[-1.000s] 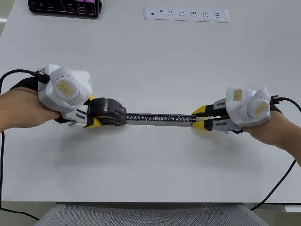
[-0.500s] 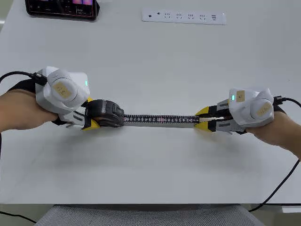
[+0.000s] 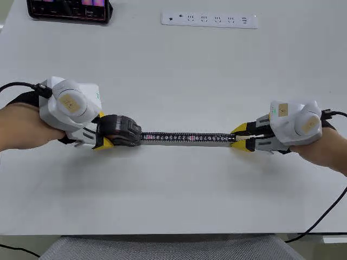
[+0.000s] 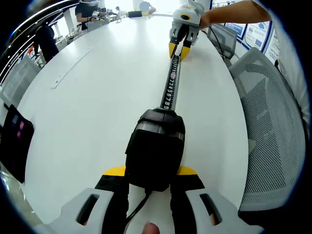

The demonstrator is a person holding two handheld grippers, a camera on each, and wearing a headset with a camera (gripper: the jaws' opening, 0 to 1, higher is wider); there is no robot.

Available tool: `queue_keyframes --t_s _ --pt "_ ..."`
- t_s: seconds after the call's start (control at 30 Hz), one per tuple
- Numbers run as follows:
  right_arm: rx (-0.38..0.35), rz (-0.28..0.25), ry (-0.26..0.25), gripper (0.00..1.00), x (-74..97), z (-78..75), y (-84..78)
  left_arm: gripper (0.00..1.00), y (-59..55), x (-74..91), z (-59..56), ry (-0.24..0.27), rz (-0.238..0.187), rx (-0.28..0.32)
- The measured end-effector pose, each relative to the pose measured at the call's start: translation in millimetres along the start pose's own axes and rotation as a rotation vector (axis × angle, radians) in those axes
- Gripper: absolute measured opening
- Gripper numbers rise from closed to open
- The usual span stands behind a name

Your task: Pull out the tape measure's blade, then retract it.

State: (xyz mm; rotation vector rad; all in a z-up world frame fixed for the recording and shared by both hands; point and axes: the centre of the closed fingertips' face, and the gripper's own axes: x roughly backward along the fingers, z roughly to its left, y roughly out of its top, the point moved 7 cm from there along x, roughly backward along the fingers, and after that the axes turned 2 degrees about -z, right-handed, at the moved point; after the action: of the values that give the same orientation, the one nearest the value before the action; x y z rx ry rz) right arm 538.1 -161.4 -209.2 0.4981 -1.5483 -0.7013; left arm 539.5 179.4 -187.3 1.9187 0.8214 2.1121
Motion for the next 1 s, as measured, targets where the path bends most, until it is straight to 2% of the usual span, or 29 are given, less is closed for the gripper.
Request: queue_keyframes --t_s 0.77,1.0 --pt "-0.007 0.055 -0.001 0.09 20.7 -3.2 -18.9 0.27 -0.8 0.3 -0.3 0.002 0.002 -0.001" --pt "-0.006 0.068 -0.008 0.1 20.0 -3.2 -15.9 0.28 0.5 -0.1 -0.6 0.011 0.002 -0.002"
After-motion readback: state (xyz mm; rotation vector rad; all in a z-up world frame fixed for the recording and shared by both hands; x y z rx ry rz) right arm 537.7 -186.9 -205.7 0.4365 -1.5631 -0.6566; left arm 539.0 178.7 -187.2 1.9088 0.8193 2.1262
